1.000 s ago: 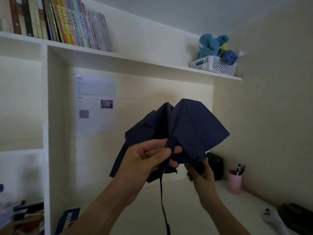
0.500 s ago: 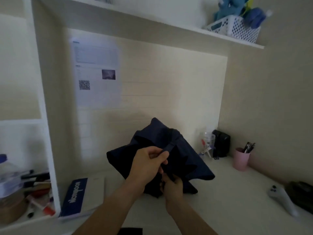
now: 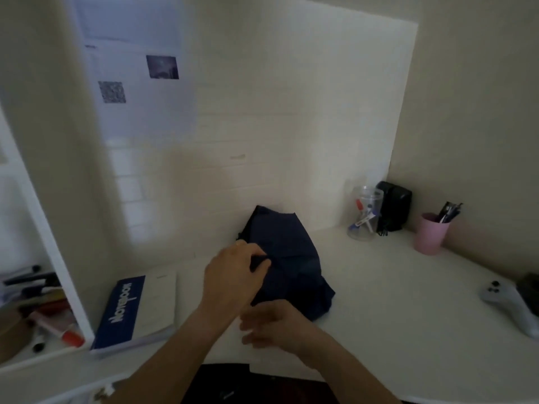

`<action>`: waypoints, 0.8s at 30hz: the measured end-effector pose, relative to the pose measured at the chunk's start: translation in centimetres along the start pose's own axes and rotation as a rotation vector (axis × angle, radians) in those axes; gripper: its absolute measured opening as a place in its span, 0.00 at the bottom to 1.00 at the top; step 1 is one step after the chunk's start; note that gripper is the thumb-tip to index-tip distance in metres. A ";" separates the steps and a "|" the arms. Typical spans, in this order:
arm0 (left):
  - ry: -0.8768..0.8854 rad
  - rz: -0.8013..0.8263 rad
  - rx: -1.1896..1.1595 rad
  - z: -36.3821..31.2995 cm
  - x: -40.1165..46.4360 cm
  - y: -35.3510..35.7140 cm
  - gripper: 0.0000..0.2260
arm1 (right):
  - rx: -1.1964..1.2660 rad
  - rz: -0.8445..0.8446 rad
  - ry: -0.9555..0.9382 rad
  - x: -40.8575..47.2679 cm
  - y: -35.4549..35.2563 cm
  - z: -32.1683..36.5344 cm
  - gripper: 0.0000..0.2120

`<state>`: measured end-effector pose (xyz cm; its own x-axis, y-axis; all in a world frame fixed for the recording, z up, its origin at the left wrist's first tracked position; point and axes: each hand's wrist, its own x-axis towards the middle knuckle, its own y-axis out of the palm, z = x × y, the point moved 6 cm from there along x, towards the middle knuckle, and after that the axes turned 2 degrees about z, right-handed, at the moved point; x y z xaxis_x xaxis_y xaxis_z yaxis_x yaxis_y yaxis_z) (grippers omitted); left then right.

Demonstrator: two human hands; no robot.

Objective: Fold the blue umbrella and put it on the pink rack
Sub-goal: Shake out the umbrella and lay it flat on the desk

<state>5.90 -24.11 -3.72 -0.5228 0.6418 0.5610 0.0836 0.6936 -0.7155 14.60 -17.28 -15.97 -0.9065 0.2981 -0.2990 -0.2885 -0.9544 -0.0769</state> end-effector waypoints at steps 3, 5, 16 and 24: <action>0.117 0.067 -0.005 -0.1 -3.7 1.9 0.03 | 0.090 -0.187 0.045 -5.5 -5.3 -1.3 0.10; 0.284 0.369 0.017 -2.2 -7.8 5.5 0.10 | 0.287 -0.341 0.054 -7.2 -8.6 -3.0 0.13; -0.383 0.314 -0.337 2.0 -9.8 9.6 0.11 | -0.328 -0.706 -0.031 -4.7 -8.8 -4.0 0.22; -0.763 0.507 -0.751 1.6 -9.8 10.9 0.17 | 0.250 -0.495 -0.075 -5.1 -7.5 -4.8 0.06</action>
<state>10.63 -23.34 -17.72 -0.6363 0.7142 -0.2917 0.7712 0.5981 -0.2179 22.87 -11.72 -18.42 -0.6612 0.7186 -0.2154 -0.7413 -0.6700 0.0399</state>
